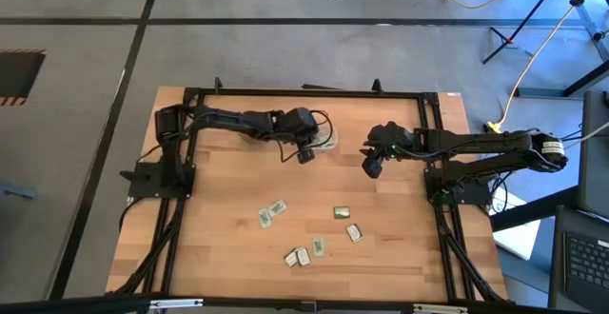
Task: Pick and place Stevia / Truvia into bins
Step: Put the stevia packet into the transparent container
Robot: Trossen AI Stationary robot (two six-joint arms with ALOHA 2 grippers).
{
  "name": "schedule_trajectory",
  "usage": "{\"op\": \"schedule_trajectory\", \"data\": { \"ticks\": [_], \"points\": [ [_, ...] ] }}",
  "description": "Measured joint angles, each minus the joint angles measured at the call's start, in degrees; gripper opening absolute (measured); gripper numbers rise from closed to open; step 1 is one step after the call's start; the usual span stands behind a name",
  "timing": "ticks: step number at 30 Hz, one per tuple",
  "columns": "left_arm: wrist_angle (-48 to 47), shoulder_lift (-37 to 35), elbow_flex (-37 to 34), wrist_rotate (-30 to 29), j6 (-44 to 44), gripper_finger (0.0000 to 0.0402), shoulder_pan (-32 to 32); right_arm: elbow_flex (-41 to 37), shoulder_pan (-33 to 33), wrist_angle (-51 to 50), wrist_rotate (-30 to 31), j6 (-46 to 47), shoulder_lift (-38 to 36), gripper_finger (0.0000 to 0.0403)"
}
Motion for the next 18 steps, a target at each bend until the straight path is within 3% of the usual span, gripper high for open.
{"op": "schedule_trajectory", "data": {
  "ticks": [5, 11, 18],
  "points": [
    [-0.9, 0.4, 0.0, 0.2, 0.0, 0.001, 0.0, 0.0, 0.0, -0.1, 0.0, 0.0, 0.0, 0.0147],
    [-0.9, 0.2, 0.0, 0.2, 0.0, 0.005, 0.0, 0.0, 0.0, -0.4, 0.0, 0.1, 0.0, 0.0147],
    [-5.3, -5.6, 2.4, 2.0, 0.8, 0.0068, -2.3, 0.0, 0.0, -1.0, 0.0, 0.1, 0.0, 0.0147]
  ]
}}
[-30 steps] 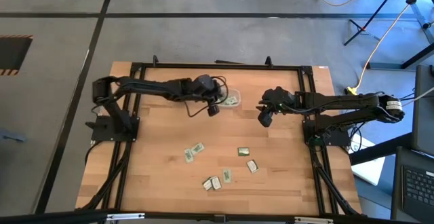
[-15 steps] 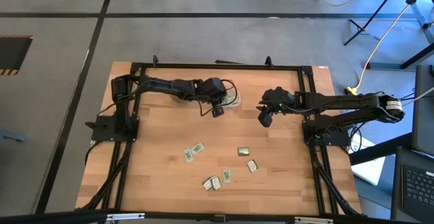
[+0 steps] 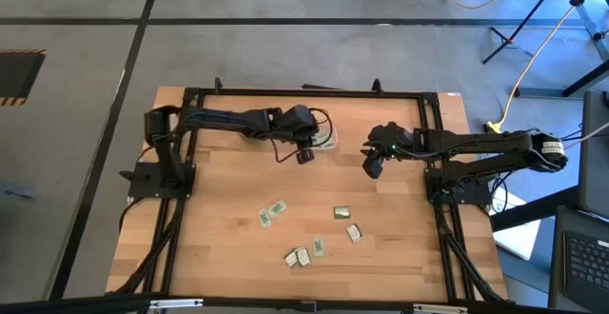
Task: Pick and place Stevia / Truvia into bins
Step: Put the stevia packet into the transparent container
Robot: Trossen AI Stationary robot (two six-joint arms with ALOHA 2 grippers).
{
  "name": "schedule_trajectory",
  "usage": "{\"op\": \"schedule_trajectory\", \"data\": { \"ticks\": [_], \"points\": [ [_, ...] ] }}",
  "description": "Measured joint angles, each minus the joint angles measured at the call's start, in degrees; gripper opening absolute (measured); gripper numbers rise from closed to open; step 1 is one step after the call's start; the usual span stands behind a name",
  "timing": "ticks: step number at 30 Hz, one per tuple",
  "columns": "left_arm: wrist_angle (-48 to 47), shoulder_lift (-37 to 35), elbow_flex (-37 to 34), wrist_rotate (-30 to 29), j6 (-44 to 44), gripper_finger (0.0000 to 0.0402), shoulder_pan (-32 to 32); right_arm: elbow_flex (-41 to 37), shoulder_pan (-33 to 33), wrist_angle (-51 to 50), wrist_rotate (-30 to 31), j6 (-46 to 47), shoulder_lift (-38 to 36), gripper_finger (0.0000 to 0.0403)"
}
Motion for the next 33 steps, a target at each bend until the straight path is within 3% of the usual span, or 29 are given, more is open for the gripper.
{"op": "schedule_trajectory", "data": {
  "ticks": [6, 12, 19, 24, 33],
  "points": [
    [-12.7, -8.0, 0.1, 5.0, 3.3, 0.0055, -5.6, 0.0, 0.0, -0.7, 0.0, 0.2, 0.0, 0.0147],
    [-24.5, -9.0, -0.1, 5.3, -1.8, 0.005, -12.2, 0.0, 0.0, -0.5, 0.0, 0.2, 0.0, 0.0147],
    [-25.3, -7.8, -5.8, 3.6, -3.2, 0.0047, -19.5, 0.0, 0.0, -0.3, 0.0, 0.4, 0.0, 0.0147],
    [-22.2, -7.8, -9.6, 1.2, -6.4, 0.0042, -22.8, 0.0, 0.0, 0.0, 0.0, 0.5, 0.0, 0.0147],
    [-14.0, -6.6, -13.1, 1.3, -4.4, 0.0043, -26.6, 0.0, 0.0, 0.4, 0.0, 0.5, 0.0, 0.0147]
  ]
}}
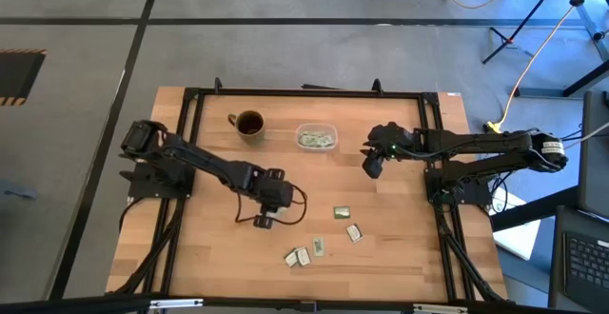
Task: Pick and place Stevia / Truvia into bins
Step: Put the stevia packet into the transparent container
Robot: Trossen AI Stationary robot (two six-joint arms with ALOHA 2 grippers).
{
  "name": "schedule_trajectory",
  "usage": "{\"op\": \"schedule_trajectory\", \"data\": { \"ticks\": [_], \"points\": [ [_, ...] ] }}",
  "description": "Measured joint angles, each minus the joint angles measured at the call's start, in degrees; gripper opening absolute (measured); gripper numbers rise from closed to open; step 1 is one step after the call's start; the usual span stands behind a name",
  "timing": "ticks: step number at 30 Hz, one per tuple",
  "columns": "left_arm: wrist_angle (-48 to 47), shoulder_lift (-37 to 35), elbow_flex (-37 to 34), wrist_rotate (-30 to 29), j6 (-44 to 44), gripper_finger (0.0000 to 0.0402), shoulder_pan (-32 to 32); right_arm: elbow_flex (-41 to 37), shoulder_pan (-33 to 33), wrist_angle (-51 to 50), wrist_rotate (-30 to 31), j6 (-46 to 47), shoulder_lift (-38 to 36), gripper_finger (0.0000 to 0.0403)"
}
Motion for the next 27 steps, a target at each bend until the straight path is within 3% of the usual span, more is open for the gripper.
{"op": "schedule_trajectory", "data": {
  "ticks": [11, 19, 27],
  "points": [
    [1.1, 6.9, -0.1, 1.1, 0.1, 0.0047, -0.2, 0.0, 0.0, 0.9, 0.0, 0.3, 0.0, 0.0147],
    [0.7, 7.8, 0.1, 1.2, 2.1, 0.0053, -0.2, 0.0, 0.0, 0.8, 0.0, 0.2, 0.0, 0.0147],
    [0.6, 8.0, 0.0, 1.2, 2.6, 0.002, -0.2, 0.0, 0.0, 0.8, 0.0, 0.0, 0.0, 0.0147]
  ]
}}
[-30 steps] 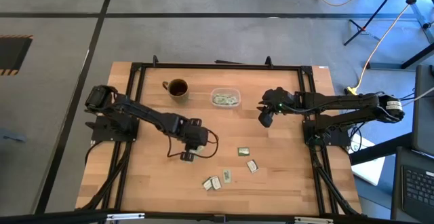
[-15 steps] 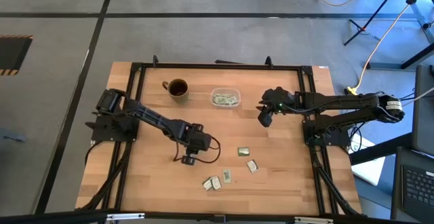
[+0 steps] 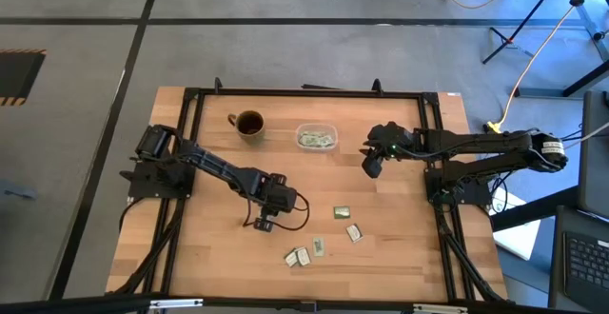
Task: Pick and place Stevia / Truvia into bins
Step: Put the stevia packet into the transparent container
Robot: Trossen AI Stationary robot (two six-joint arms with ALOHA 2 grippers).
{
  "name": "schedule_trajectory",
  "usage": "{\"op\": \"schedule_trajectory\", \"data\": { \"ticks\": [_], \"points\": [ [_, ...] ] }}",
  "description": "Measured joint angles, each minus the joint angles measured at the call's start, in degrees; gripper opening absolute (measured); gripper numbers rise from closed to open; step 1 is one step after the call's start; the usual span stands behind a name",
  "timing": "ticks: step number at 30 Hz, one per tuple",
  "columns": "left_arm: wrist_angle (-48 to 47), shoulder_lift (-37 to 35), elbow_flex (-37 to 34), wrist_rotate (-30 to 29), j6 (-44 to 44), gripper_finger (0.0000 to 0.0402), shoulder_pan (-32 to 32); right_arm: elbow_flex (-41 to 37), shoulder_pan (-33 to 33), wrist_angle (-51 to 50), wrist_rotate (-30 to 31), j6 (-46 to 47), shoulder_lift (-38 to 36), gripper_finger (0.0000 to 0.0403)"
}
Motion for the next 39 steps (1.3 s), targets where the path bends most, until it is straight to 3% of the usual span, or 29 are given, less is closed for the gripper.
{"op": "schedule_trajectory", "data": {
  "ticks": [16, 21, 27, 39],
  "points": [
    [-0.4, -4.2, 3.3, 0.1, 0.9, 0.0002, 2.3, 0.0, 0.0, 0.0, 0.0, -0.2, 0.0, 0.0147],
    [0.3, -5.0, 8.1, -0.8, 0.6, 0.0002, 6.7, 0.0, 0.0, -0.1, 0.0, -0.4, 0.0, 0.0147],
    [5.8, -5.1, 12.2, -8.3, 6.1, 0.0002, 13.7, 0.0, 0.0, -0.2, 0.0, -1.8, 0.0, 0.0147],
    [16.5, 0.4, 12.2, -6.3, 11.8, 0.0003, 27.6, 0.0, 0.1, -0.7, -0.1, -1.9, 0.0, 0.0147]
  ]
}}
